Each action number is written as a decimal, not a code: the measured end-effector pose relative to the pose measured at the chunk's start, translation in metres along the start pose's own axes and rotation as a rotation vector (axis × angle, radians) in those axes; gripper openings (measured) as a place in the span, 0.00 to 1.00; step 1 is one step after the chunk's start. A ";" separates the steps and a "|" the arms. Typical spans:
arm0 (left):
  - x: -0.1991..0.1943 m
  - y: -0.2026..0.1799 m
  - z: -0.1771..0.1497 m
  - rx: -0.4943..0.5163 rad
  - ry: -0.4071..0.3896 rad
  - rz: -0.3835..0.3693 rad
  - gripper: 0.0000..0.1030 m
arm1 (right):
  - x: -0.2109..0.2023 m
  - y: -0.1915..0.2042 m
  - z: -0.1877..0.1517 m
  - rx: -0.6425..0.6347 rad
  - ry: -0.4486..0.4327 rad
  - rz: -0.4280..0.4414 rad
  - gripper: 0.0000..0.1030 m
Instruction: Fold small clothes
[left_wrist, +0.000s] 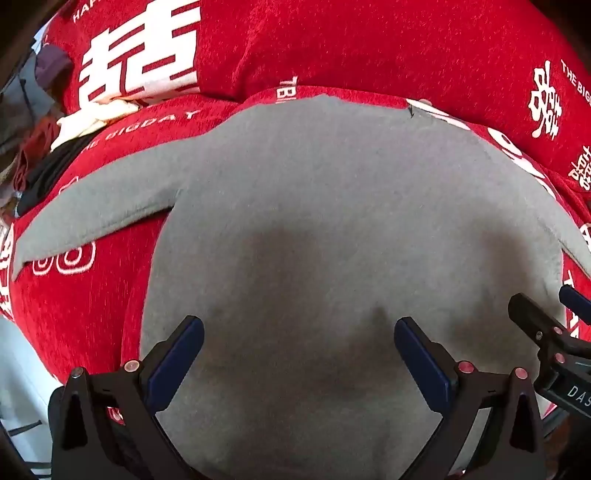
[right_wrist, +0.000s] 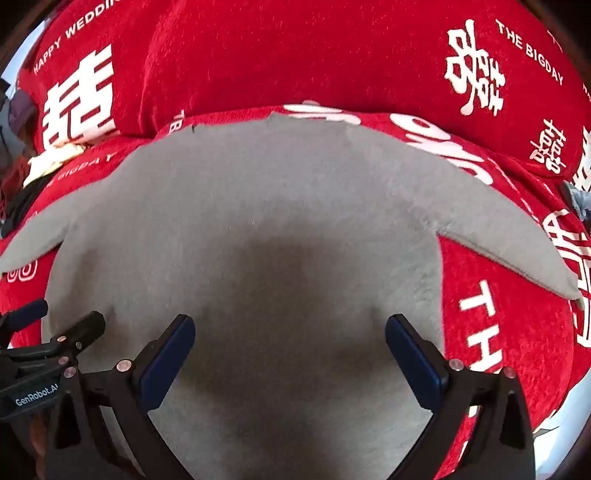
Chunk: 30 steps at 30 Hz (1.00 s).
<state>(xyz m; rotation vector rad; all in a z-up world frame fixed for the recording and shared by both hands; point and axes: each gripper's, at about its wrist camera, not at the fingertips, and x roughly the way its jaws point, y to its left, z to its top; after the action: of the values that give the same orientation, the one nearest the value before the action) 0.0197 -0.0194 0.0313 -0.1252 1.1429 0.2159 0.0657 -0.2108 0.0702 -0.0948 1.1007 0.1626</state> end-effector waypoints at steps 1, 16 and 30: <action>-0.001 -0.002 0.003 0.004 -0.002 0.003 1.00 | -0.001 -0.001 0.002 -0.001 -0.006 -0.003 0.99; -0.002 -0.028 0.024 0.029 -0.013 0.042 1.00 | -0.004 -0.037 0.023 0.054 -0.031 0.010 0.99; 0.002 -0.090 0.055 0.121 -0.034 0.056 1.00 | -0.002 -0.111 0.026 0.222 -0.061 -0.015 0.99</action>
<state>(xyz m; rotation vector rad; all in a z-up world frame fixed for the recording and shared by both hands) 0.0900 -0.0950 0.0515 0.0174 1.1239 0.1971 0.1075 -0.3162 0.0829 0.0998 1.0501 0.0285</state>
